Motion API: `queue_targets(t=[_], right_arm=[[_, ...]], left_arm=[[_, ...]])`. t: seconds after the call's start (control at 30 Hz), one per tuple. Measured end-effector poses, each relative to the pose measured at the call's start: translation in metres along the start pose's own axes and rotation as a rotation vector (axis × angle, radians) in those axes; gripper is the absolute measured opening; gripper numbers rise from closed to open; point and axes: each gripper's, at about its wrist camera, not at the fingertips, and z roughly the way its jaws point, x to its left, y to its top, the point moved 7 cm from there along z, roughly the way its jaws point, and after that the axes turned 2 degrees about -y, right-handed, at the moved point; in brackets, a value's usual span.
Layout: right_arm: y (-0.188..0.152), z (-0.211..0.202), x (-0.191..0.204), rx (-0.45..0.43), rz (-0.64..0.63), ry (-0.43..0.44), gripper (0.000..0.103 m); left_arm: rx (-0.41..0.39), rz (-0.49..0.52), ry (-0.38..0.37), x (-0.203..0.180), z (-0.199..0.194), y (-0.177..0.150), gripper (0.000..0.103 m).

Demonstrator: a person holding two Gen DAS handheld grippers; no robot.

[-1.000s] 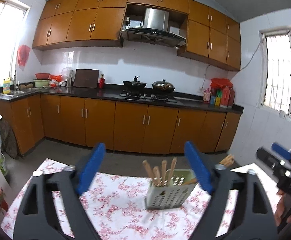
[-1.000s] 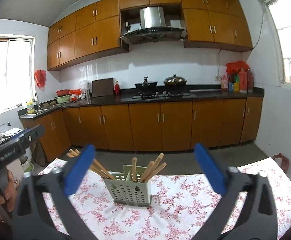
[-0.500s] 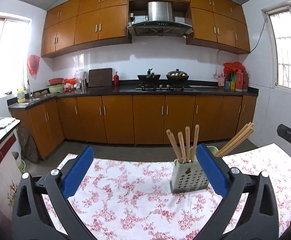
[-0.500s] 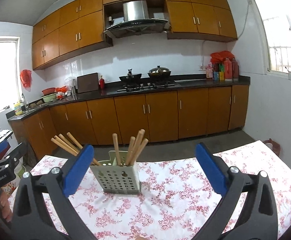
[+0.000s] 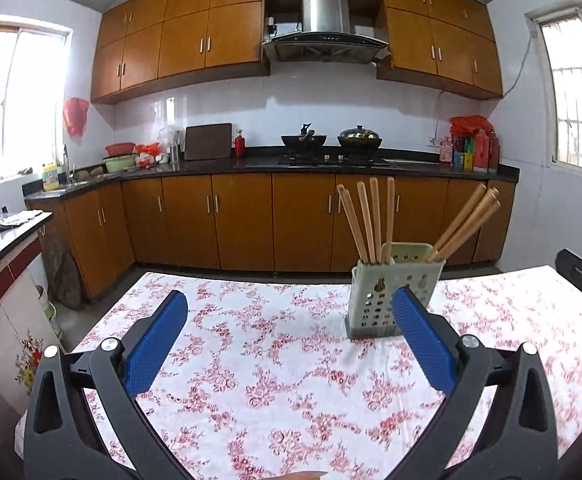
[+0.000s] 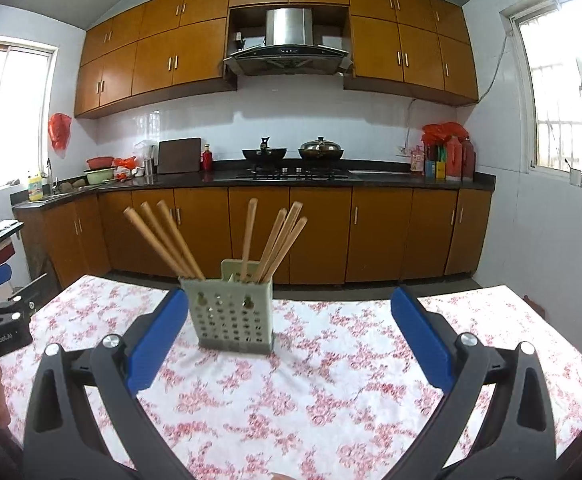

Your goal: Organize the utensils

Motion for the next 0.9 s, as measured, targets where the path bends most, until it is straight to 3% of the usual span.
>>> queue_targets(t=[0.2,0.43,0.9], right_arm=[[-0.031,0.000,0.009,0.012,-0.015,-0.002,0.099],[-0.069,0.005,0.015,0.087,-0.022,0.014,0.099],[-0.100,0.003,0.010,0.122,0.008,0.023,0.099]], left_arm=[[0.018,0.006,-0.016,-0.003,-0.003,-0.027,0.101],[0.081,-0.008,-0.020,-0.003,0.003,-0.056,0.101],[0.073,0.003,-0.032,-0.007,-0.006,-0.080,0.101]])
